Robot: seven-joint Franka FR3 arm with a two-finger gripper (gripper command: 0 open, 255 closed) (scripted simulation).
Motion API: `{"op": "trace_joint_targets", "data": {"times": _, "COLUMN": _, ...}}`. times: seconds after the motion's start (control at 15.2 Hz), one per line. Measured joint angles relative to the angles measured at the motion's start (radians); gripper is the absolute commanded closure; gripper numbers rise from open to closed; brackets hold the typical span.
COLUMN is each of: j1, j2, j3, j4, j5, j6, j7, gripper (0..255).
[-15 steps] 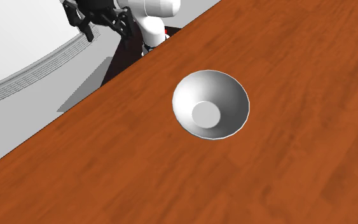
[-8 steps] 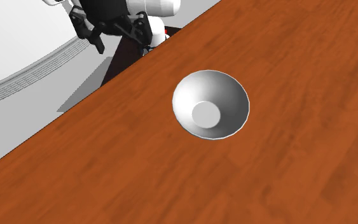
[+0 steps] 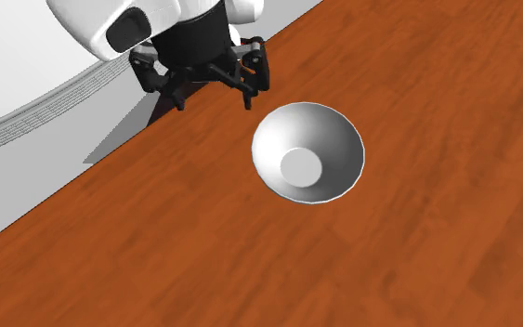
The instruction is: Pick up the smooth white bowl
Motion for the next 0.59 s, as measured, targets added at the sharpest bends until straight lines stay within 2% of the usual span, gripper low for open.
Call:
{"op": "trace_joint_targets", "data": {"times": 0.33, "j1": 0.032, "j2": 0.235, "j3": 0.039, "j4": 0.329, "j5": 0.011, "j6": -0.123, "j7": 0.038, "gripper": 0}}
{"op": "trace_joint_targets", "data": {"times": 0.46, "j1": 0.044, "j2": 0.283, "j3": 0.05, "j4": 0.392, "j5": 0.013, "j6": -0.145, "j7": 0.05, "gripper": 0}}
{"op": "trace_joint_targets", "data": {"times": 0.59, "j1": 0.045, "j2": 0.289, "j3": 0.051, "j4": 0.38, "j5": 0.015, "j6": -0.129, "j7": 0.048, "gripper": 0}}
